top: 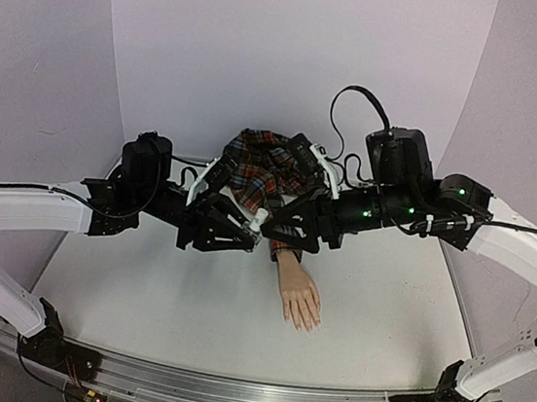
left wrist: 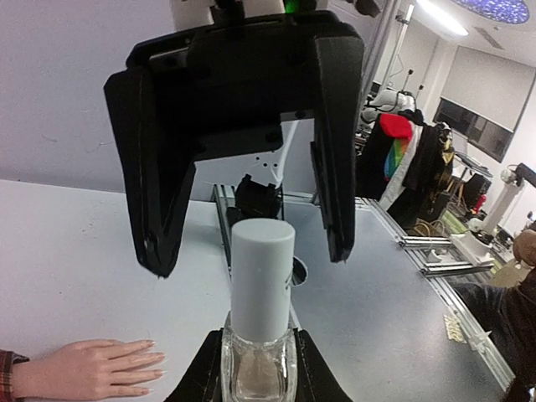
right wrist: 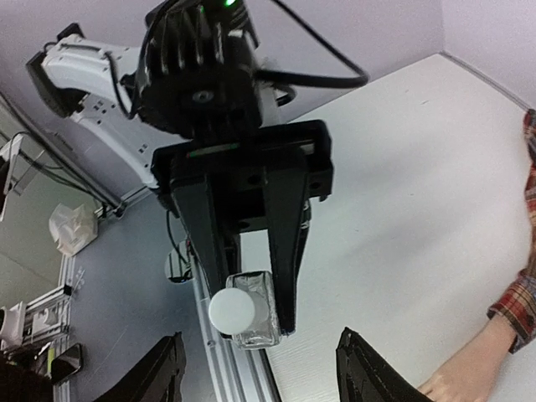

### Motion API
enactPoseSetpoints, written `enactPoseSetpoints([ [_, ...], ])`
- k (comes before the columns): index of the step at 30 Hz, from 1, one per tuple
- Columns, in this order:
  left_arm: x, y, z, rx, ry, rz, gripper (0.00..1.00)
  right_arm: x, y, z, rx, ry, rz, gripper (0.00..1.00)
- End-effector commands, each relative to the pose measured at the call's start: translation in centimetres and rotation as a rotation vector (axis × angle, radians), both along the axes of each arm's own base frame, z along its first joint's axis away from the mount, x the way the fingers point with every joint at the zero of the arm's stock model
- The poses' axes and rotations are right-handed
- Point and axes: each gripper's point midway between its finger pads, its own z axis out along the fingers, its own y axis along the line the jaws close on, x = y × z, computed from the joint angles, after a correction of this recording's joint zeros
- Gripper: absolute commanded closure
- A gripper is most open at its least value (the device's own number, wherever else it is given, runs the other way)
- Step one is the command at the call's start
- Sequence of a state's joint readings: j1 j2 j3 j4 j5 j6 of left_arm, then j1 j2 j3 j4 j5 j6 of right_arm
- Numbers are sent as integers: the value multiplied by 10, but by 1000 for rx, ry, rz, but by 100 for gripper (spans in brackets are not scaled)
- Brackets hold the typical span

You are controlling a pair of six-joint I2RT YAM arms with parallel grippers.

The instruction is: Paint the nails

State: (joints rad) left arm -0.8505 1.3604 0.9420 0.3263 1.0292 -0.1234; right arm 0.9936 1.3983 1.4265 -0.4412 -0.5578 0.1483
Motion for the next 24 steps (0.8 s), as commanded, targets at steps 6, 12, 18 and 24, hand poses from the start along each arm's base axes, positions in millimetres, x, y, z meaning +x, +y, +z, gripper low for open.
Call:
enactPoseSetpoints([
  [6,-15,4,27,-59,-9,-130,100,-14,25,21,88,-6,168,48],
  [12,-14,3,25,-54,-4,-126,100,-14,33,26,108,-2,196,59],
  [18,-13,2,23,-48,3,-121,100,-14,34,23,105,9,198,70],
  [24,11,-2,27,-58,-8,41,100,-14,37,11,85,18,177,100],
])
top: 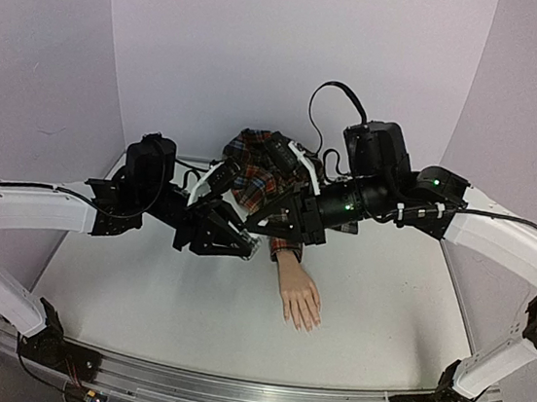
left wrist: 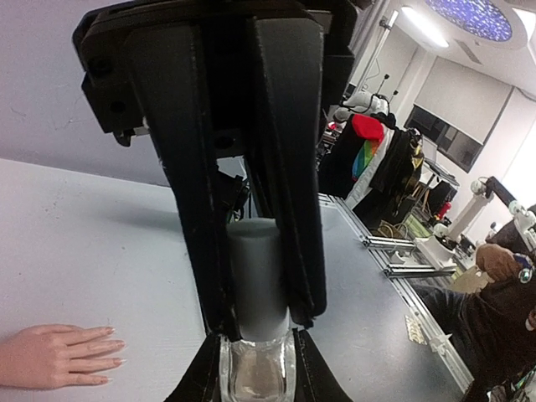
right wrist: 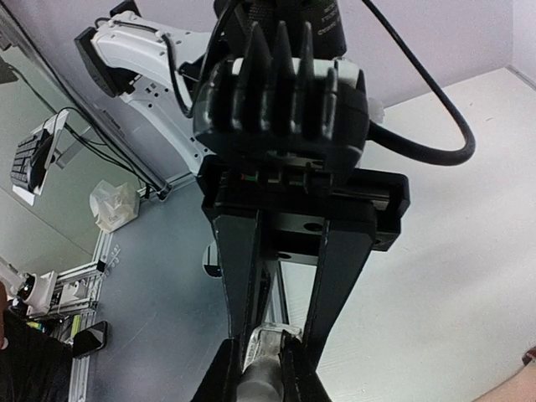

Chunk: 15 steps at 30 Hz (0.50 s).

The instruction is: Paint the nails

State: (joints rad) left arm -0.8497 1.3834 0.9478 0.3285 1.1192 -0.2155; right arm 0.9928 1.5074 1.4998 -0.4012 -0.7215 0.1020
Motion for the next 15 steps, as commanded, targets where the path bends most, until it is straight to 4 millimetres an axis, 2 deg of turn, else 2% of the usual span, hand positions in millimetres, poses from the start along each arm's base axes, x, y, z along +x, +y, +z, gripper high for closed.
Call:
enactPoseSetpoints([
  [1,32,-3,35,-103,-117,196,100,-2,11,3,29,5,-9,100],
  [4,63,1,43,-126,-140,409,100,19,17,-19,-6,31,-146,100],
  [7,108,13,47,-126,-172,699,100,42,27,-45,-40,84,-317,100],
  [10,146,31,49,-148,-207,949,100,81,37,-70,-96,118,-613,100],
  [12,171,37,47,-126,-246,1089,100,113,25,-100,-202,164,-909,100],
  [13,181,35,42,-98,-265,1131,100,119,28,-110,-243,166,-980,100],
  [15,194,30,40,-53,-289,1177,100,124,38,-114,-271,125,-1049,100],
])
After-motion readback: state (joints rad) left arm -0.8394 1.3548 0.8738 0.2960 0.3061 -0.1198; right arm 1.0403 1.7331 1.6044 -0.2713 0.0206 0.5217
